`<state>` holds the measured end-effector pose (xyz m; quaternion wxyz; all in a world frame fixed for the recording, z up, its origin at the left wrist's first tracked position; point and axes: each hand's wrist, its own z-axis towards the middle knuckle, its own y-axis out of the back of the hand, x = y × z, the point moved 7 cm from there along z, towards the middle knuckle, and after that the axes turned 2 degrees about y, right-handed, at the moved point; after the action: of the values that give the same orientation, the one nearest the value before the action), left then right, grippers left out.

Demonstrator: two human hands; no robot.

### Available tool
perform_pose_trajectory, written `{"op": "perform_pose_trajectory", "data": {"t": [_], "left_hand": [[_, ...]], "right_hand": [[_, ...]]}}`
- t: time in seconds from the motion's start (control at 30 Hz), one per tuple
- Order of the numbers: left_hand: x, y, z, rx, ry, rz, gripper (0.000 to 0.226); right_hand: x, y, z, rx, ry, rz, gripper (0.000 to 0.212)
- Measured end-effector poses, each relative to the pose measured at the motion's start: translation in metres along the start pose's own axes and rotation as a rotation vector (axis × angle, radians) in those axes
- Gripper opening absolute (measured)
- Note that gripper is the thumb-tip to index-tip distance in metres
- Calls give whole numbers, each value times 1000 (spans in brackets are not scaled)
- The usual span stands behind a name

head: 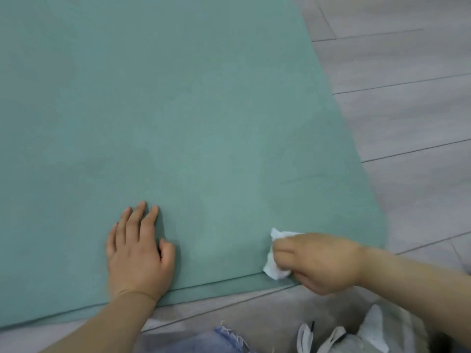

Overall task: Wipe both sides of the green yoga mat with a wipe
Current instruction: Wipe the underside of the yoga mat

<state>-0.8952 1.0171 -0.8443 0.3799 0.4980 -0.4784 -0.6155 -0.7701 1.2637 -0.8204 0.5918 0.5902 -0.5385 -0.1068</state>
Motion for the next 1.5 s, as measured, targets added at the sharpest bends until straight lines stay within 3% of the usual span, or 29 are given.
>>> {"op": "perform_pose_trajectory", "data": {"t": [0.07, 0.1, 0.23, 0.3, 0.37, 0.47, 0.57, 0.67, 0.73, 0.9, 0.97, 1.0, 1.13, 1.2, 1.3, 1.33, 1.4, 1.5], "left_hand": [[1, -1, 1, 9, 3, 3, 67], [2, -2, 0, 13, 2, 9, 67], [2, -2, 0, 30, 2, 19, 67], [3, -4, 0, 40, 8, 20, 67], [3, -4, 0, 33, 8, 20, 67], [1, -2, 1, 16, -2, 3, 66], [1, -2, 0, 22, 6, -2, 66], [1, -1, 1, 14, -3, 1, 66], [1, -1, 1, 26, -1, 11, 67], [2, -2, 0, 39, 3, 32, 67], [2, -2, 1, 32, -2, 27, 67], [2, -2, 1, 32, -2, 24, 67], [2, -2, 1, 30, 3, 5, 67], [2, -2, 1, 26, 4, -2, 67], [1, -2, 0, 20, -7, 1, 66], [0, -2, 0, 24, -6, 1, 66], [1, -2, 1, 28, -1, -2, 66], [2, -1, -1, 30, -2, 6, 67]], "right_hand": [[-17, 8, -7, 56, 41, -62, 13], [-42, 24, 1, -10, -43, -45, 11], [-171, 114, 34, -537, -489, -84, 23], [-211, 133, 38, -676, -789, -32, 16], [-197, 126, 41, -708, -830, -15, 12], [-110, 74, 22, -520, -452, -23, 15], [-22, 9, -31, -55, -156, -76, 16], [-20, -6, -44, 186, 7, -166, 18], [-58, 26, -13, 55, -104, -83, 10], [-191, 130, 38, -568, -673, -48, 14], [-209, 137, 41, -676, -913, 11, 10], [-201, 131, 45, -662, -926, -4, 10], [-102, 67, 26, -439, -471, 3, 9], [-49, 33, -10, -203, -222, -58, 9], [-36, 11, -30, 211, 132, -198, 10], [-51, 19, -20, 269, 175, -262, 11], [-104, 61, 15, 95, -35, -252, 13], [-204, 132, 16, -481, -719, -83, 15]]}}
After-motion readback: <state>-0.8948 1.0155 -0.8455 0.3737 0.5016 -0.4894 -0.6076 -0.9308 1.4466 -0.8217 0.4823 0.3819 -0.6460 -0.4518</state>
